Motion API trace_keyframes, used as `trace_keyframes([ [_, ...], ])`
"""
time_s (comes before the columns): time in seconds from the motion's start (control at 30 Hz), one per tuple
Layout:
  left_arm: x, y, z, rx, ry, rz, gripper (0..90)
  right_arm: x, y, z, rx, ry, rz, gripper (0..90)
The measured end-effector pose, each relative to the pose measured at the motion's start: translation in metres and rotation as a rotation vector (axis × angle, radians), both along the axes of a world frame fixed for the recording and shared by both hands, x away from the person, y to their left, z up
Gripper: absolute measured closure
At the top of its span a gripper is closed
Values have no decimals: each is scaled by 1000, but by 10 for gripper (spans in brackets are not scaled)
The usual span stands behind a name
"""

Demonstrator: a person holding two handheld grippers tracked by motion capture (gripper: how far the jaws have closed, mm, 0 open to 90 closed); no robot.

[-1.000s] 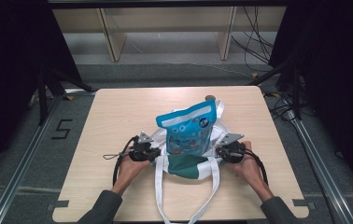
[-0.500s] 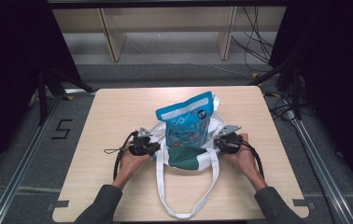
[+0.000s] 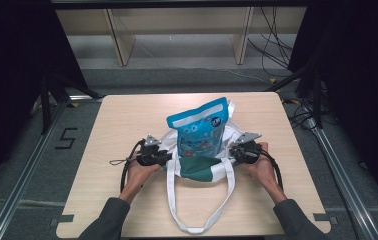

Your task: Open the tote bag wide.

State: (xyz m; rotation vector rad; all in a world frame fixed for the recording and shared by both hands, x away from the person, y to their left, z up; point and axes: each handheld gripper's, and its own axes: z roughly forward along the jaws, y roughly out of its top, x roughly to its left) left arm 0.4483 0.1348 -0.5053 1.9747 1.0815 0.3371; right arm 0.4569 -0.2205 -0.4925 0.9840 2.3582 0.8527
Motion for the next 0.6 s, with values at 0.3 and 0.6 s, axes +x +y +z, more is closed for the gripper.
trace_keyframes([
  [0.3,-12,9,21,-48,-10,-11,480,-13,-9,25,121,-59,-38,572],
  [0.6,-24,13,44,-32,-76,17,357,-25,-16,51,191,-108,-64,461],
])
